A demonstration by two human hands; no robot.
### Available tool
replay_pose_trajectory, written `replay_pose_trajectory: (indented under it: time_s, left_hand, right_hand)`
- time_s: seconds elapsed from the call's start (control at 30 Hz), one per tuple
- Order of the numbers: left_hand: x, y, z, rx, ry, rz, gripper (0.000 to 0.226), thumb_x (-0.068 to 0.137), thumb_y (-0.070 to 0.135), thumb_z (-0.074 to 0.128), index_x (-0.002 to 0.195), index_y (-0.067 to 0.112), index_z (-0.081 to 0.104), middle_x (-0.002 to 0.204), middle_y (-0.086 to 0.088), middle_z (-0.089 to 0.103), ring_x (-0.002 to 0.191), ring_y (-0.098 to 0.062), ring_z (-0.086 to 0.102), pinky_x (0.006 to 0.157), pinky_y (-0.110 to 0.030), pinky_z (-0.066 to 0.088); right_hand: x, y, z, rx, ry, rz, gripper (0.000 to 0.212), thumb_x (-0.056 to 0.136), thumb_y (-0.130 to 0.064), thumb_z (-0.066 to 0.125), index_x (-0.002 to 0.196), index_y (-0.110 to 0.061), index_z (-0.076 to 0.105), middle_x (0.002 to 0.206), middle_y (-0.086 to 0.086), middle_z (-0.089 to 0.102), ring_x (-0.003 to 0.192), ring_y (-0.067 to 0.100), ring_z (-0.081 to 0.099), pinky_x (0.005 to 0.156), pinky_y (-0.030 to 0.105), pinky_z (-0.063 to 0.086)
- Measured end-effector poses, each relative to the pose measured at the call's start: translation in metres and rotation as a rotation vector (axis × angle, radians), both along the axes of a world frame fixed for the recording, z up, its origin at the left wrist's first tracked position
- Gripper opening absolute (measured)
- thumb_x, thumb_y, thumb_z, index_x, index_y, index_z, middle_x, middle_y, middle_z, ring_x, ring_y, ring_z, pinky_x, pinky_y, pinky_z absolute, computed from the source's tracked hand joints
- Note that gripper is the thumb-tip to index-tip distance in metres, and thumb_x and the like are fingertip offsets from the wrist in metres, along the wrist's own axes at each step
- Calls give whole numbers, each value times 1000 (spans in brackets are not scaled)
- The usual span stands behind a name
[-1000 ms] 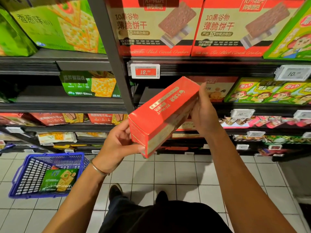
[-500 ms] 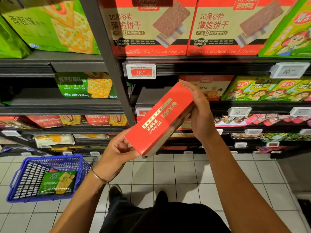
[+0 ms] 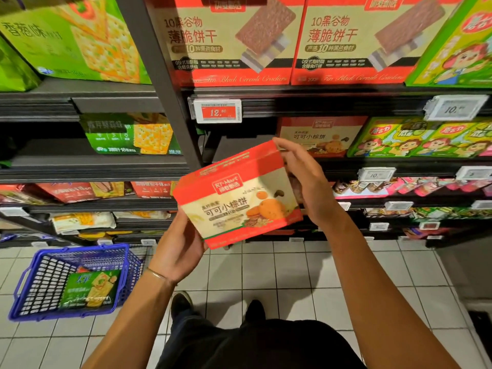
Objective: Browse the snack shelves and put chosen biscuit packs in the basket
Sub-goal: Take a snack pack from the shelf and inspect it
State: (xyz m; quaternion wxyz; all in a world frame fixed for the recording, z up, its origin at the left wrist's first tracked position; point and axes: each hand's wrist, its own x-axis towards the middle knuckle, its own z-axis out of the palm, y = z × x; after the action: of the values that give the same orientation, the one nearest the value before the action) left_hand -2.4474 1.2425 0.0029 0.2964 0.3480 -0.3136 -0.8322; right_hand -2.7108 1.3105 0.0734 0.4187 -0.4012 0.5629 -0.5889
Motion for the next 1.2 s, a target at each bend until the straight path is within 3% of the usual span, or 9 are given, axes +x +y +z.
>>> replay_pose_trajectory:
  time_s: [0.17, 0.27, 0.33, 0.43, 0.6, 0.77, 0.93, 1.07, 1.2]
  left_hand:
    - [-17, -21, 7, 138, -200, -81, 75, 88, 84, 25, 121, 38, 74, 133, -8, 70, 109, -36, 73, 70, -51, 63]
    - [-36, -33, 12, 140, -275, -115, 91, 76, 95, 20, 118, 37, 76, 124, -6, 74, 110, -34, 73, 80, -60, 61]
    - [-51, -39, 14, 77, -327, -94, 72, 93, 78, 36, 124, 24, 71, 126, -12, 73, 111, -32, 73, 92, -55, 58]
    - [-79, -48, 23, -143, -462, -74, 23, 103, 34, 60, 113, 13, 59, 121, -20, 72, 97, -28, 76, 81, -42, 61]
    - [-116, -74, 48, -447, -686, -8, 8, 105, 28, 55, 98, 24, 54, 121, -20, 68, 109, -33, 66, 103, -56, 51]
    - [-132, -97, 60, -516, -657, 111, 27, 104, 21, 56, 129, 9, 58, 125, -12, 68, 116, -30, 64, 104, -44, 50]
    - [-138, -106, 61, -381, -638, 267, 67, 98, 47, 60, 146, 7, 35, 125, -2, 54, 125, -25, 56, 106, -38, 44]
    - [-150, -107, 70, -230, -616, 308, 116, 64, 64, 62, 154, 5, 19, 152, -12, 43, 136, -29, 49, 114, -47, 42]
    - [-170, -122, 78, -81, -662, 364, 83, 92, 47, 58, 153, 6, 20, 152, -19, 41, 133, -34, 49, 114, -46, 40]
  right_hand:
    - [-4, -5, -10, 154, 39, -41, 44, 99, -41, 66, 140, -28, 57, 112, 5, 73, 104, 21, 74, 87, 41, 61]
    - [-14, -9, -20, 227, 17, -102, 45, 97, -33, 71, 140, -25, 58, 94, -3, 77, 89, 16, 77, 76, 35, 59]
    - [-19, -11, -24, 234, 44, -173, 40, 100, -27, 67, 139, -23, 59, 84, -11, 76, 83, 10, 76, 66, 20, 56]
    - [-24, -15, -27, 225, 88, -298, 32, 107, -25, 55, 138, -22, 61, 110, -2, 75, 106, 19, 72, 80, 24, 59]
    - [-28, -24, -22, 164, 272, -440, 54, 107, -32, 53, 158, -34, 37, 151, 5, 52, 140, 28, 47, 115, 52, 43]
    - [-17, -34, -26, 83, 250, -491, 62, 105, -27, 60, 159, -38, 31, 144, -1, 30, 133, 13, 46, 79, -2, 47]
    - [-4, -53, -30, 149, 180, -372, 65, 104, -36, 60, 160, -42, 28, 155, -4, 30, 141, 16, 44, 99, 25, 57]
    - [-3, -71, -31, 292, 98, -358, 61, 101, -54, 54, 157, -45, 32, 157, -1, 42, 141, 21, 48, 115, 50, 46]
    - [-4, -95, -19, 339, 10, -446, 37, 100, -57, 52, 122, -28, 52, 118, 0, 66, 104, 16, 66, 90, 44, 58]
